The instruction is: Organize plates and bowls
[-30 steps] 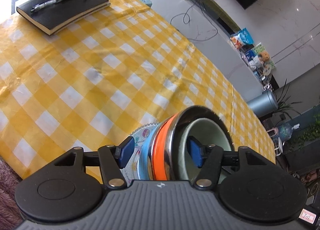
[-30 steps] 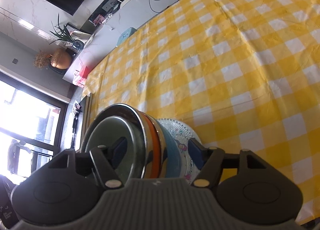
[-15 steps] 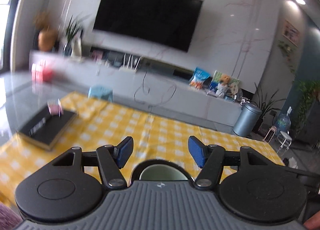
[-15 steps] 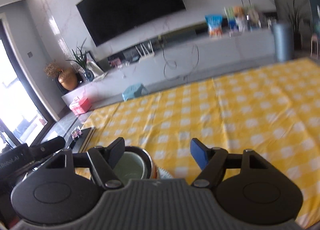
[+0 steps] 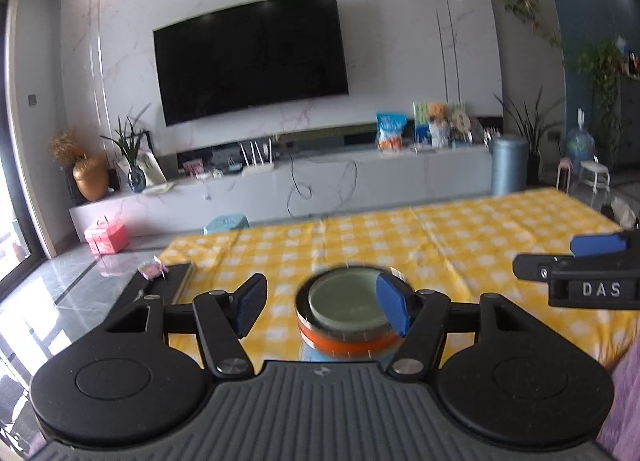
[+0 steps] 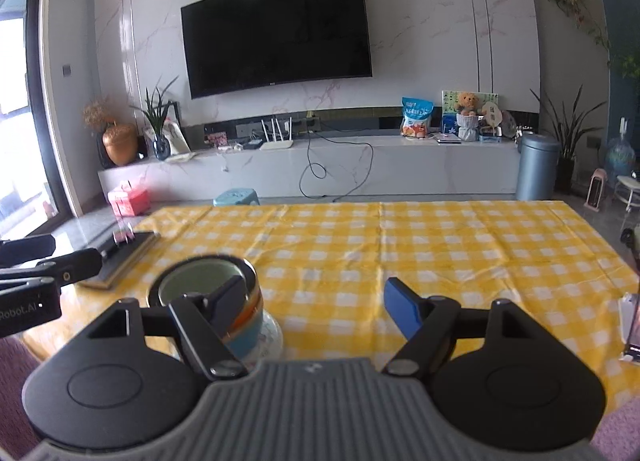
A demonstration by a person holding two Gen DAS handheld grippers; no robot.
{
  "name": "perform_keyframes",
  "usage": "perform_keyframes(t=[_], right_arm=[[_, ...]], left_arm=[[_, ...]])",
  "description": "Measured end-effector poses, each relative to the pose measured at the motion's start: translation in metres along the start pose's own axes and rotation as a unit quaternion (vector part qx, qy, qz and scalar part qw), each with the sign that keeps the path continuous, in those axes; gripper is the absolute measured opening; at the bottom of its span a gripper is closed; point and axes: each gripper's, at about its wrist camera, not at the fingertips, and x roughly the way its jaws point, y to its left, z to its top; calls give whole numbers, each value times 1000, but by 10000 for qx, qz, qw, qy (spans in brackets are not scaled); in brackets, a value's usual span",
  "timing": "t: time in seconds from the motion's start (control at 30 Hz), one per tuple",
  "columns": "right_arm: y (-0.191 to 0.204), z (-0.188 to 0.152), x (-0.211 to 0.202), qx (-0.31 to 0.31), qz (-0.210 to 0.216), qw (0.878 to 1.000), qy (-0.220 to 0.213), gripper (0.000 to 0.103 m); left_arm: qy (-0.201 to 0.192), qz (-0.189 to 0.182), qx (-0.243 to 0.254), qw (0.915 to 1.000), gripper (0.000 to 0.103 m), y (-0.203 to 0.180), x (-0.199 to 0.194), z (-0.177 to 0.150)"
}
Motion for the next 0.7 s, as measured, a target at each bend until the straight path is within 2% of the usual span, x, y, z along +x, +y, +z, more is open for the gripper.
perform_keyframes(t=[0.13,0.27,0.43,0.7], right_arm=[[7,-27,2,-261,-132,9994,201,75],[7,-43,11,-272,-211,9984,450,75],[8,-51,28,-313,-303,9964,722,79],[11,-61,51,-308,-131,9928,1148,80]], left_arm=[[602,-17,-42,9982,74,-6,14,-18],[1083,30,49,9941,77,-10,32,-31],[1406,-45,-155,9899,83,-6,51,-43],[1894,-32,-399,9811,83,-4,71,-59]])
